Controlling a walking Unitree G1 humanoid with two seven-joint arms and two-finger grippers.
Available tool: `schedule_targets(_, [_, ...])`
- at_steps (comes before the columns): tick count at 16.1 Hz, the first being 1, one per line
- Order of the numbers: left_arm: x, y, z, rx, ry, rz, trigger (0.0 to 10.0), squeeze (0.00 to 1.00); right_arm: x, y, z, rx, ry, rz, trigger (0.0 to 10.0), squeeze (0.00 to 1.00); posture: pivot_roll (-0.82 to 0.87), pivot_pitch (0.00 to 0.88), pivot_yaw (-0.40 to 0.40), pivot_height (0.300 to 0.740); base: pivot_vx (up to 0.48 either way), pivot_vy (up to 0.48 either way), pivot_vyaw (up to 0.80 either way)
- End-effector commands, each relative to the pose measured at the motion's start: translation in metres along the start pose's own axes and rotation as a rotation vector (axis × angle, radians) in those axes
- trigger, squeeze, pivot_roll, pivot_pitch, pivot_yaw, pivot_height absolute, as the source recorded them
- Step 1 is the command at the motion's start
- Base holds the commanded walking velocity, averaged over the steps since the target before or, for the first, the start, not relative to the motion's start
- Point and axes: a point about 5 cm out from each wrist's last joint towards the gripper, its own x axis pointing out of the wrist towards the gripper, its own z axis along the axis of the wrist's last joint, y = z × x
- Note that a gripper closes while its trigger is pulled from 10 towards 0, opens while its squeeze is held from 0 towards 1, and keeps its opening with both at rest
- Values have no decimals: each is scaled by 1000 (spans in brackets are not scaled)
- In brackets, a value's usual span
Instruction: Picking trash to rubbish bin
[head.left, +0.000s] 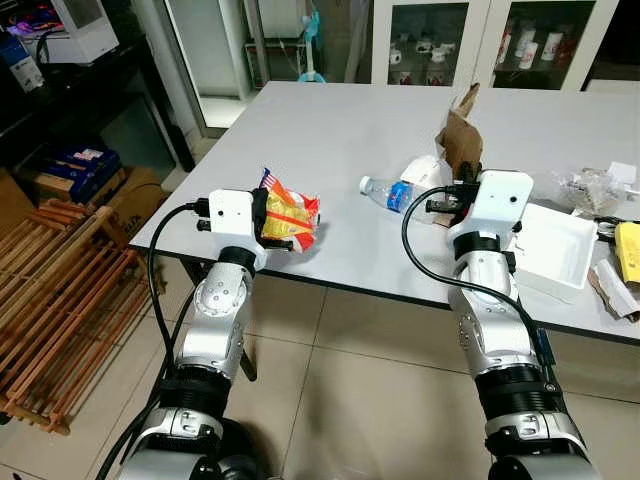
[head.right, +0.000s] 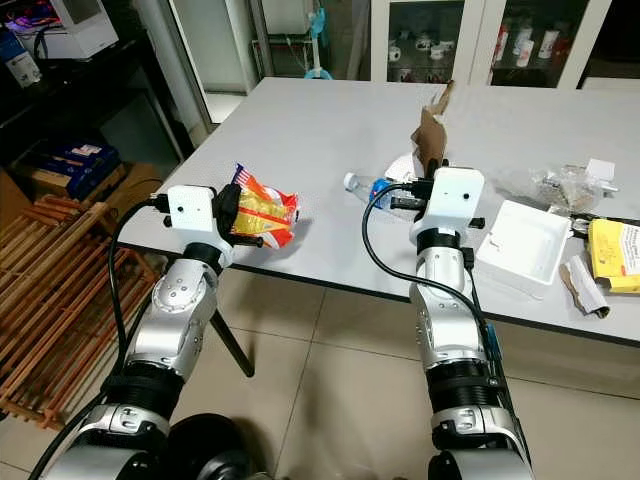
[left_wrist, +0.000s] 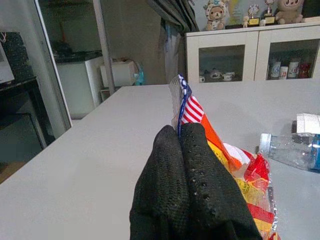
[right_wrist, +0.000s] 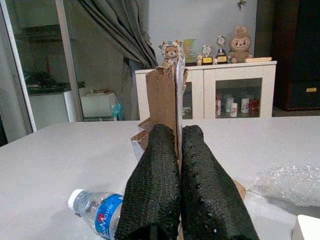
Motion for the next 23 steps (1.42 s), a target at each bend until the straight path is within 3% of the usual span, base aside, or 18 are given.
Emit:
schedule_targets(1, [1,1,3,11,-17,1,10000,0,0,2,-3,-3,19,7,10000,0,27,0,114,740,0,0,0])
schedule_targets(5, [-2,0,2,9,-17,-5,10000,0,-2,2,-5,-12,31,12,10000,0,33,0,118,740,0,0,0])
schedule_targets(18, [-2,-11,3,1,-16,-40,10000,0,-4,-1,-8,-34,57,10,10000,0,22,0,123,740,-307,0,0])
schedule_targets(23, [-4,-7,4,6,-17,-32,10000,0,-5,1,-8,-33,61,17,10000,0,30,0,120,740,-307,0,0])
